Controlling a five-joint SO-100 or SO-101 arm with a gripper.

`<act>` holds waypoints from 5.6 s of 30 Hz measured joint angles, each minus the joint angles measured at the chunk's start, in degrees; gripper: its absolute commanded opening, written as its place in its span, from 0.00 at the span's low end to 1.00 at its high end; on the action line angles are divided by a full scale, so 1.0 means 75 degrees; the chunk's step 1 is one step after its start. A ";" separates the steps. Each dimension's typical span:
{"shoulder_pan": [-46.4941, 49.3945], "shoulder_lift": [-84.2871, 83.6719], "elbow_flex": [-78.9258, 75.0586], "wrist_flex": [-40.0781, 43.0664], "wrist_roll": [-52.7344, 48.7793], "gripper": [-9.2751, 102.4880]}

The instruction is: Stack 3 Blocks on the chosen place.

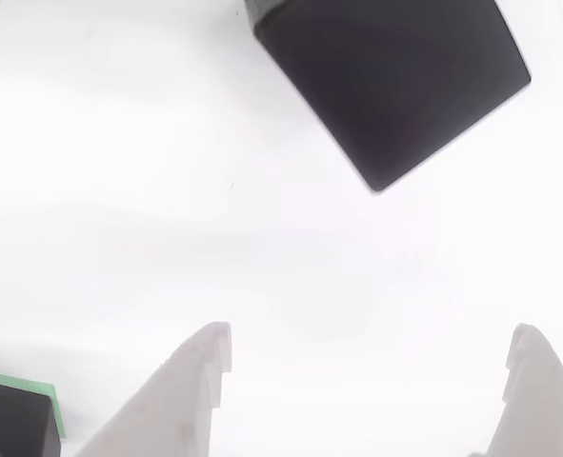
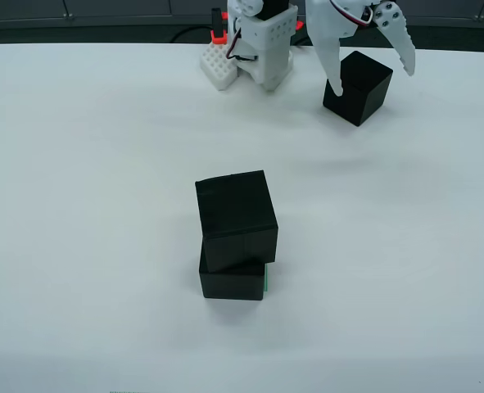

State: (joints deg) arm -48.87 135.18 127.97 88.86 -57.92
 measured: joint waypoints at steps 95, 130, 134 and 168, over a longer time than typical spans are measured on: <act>0.1488 -0.3480 -0.4195 0.0141 0.1125 0.24; 0.5707 0.0984 -0.0785 -0.4230 -0.3480 0.24; 0.6082 0.1160 -0.0410 -0.4699 -0.3938 0.24; 0.6809 0.2391 0.3820 -1.0020 -0.4723 0.25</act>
State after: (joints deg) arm 2.20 153.11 156.62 13.71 -93.34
